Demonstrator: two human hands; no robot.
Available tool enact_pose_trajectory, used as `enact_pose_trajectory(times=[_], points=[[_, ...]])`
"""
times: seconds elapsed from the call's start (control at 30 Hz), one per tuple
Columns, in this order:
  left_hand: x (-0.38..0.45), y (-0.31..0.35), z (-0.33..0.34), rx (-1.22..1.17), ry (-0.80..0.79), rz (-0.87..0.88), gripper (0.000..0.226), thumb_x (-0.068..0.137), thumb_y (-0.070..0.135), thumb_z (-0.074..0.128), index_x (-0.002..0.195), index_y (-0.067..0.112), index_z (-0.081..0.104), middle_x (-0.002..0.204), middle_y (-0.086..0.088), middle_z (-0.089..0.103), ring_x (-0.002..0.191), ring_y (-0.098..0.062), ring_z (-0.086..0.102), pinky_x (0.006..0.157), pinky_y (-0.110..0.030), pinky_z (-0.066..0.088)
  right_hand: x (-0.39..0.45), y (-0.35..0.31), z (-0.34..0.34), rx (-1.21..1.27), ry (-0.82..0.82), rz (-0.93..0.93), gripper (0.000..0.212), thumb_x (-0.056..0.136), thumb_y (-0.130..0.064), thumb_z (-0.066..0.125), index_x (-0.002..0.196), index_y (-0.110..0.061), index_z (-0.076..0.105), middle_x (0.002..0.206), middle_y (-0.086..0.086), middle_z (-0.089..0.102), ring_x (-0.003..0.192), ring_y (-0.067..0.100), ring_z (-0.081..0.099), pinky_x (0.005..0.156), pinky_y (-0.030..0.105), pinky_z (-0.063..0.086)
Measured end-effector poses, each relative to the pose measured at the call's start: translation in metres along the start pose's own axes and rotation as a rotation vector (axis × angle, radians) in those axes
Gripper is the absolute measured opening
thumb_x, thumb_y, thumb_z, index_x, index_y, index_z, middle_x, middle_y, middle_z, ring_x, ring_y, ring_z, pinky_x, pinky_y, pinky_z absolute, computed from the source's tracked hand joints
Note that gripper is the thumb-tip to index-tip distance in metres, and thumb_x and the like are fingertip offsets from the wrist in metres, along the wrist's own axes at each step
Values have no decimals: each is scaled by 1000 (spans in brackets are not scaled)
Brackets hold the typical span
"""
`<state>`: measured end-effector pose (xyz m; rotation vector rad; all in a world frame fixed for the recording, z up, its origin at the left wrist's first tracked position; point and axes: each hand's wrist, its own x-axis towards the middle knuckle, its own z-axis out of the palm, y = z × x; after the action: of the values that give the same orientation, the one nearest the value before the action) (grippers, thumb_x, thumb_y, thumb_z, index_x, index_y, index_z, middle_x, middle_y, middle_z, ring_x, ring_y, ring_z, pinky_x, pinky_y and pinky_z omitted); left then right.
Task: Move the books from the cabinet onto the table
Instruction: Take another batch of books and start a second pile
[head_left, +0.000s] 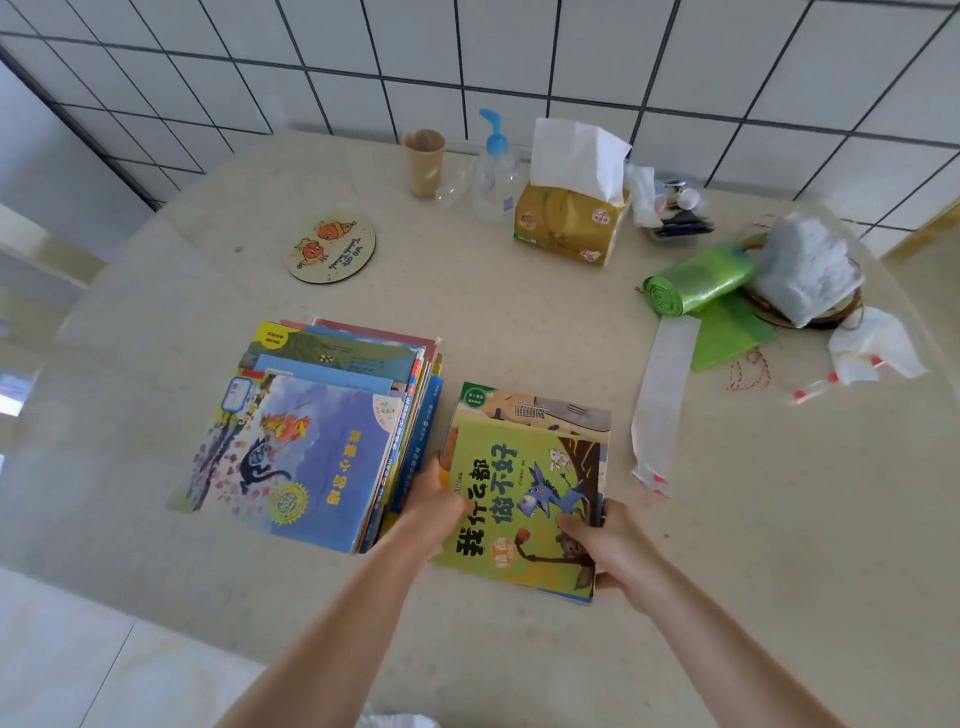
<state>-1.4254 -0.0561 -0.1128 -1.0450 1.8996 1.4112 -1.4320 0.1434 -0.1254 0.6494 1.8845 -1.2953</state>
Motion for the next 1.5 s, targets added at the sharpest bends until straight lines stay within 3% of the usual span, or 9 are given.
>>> enact_pose_trajectory(times=[0.27, 0.37, 0.5, 0.63, 0.8, 0.97, 1.07, 1.23, 1.5], points=[[-2, 0, 1, 39, 65, 71, 58, 88, -3, 50, 138, 23, 40, 116, 0, 62, 103, -19, 61, 81, -36, 54, -2, 0, 12, -15, 16, 38, 34, 84, -33, 67, 108, -18, 48, 101, 6, 68, 89, 23, 68, 79, 45, 59], [-9, 1, 2, 3, 124, 95, 64, 96, 13, 53, 152, 22, 23, 148, -2, 42, 132, -24, 44, 105, -41, 40, -8, 1, 13, -43, 28, 15, 31, 85, -28, 65, 108, -17, 48, 101, 8, 66, 88, 24, 68, 78, 43, 59], [-17, -7, 3, 21, 149, 144, 68, 96, 27, 56, 153, 20, 19, 155, -3, 32, 140, -25, 35, 113, -46, 33, -20, 1, 13, -96, 53, -37, 24, 88, -24, 58, 108, -19, 47, 99, 6, 63, 89, 23, 65, 76, 39, 55], [-31, -14, 3, 78, 183, 231, 64, 96, 16, 54, 151, 18, 23, 149, -3, 39, 133, -22, 42, 109, -41, 39, -35, 1, 10, -85, 57, -112, 24, 93, -17, 55, 109, -23, 38, 95, -2, 55, 79, 11, 53, 59, 27, 41], [-64, -18, -1, 285, 246, 380, 62, 94, 17, 54, 149, 17, 26, 148, -2, 41, 134, -22, 41, 105, -37, 35, -64, -3, 6, -174, 110, -225, 45, 92, -19, 58, 131, -14, 36, 109, 2, 48, 97, 20, 48, 85, 34, 42], [-83, -10, -9, 300, 295, 644, 56, 91, 13, 57, 143, 18, 39, 140, 4, 49, 129, -16, 46, 105, -34, 39, -93, -8, 3, -217, 220, -360, 48, 92, -15, 58, 136, -11, 41, 119, 3, 54, 100, 21, 54, 78, 26, 35], [-91, -6, -13, 314, 265, 764, 47, 91, 9, 58, 136, 18, 47, 132, 6, 55, 123, -13, 51, 97, -24, 38, -107, -1, 5, -201, 302, -434, 43, 91, -15, 58, 133, -14, 46, 128, 4, 57, 112, 25, 59, 85, 32, 44], [-100, -15, -17, 281, 200, 849, 38, 92, 9, 55, 129, 19, 53, 123, 8, 61, 115, -7, 54, 91, -19, 37, -130, 14, 17, -145, 410, -560, 35, 91, -10, 59, 125, -15, 51, 110, -5, 58, 109, 23, 61, 91, 34, 47], [-89, -69, -41, 328, 24, 991, 34, 86, 4, 60, 118, 16, 62, 102, 9, 67, 98, -8, 61, 88, -32, 50, -147, 63, 84, -142, 633, -503, 37, 89, -7, 61, 124, -13, 53, 116, 4, 66, 106, 26, 64, 84, 27, 44]])
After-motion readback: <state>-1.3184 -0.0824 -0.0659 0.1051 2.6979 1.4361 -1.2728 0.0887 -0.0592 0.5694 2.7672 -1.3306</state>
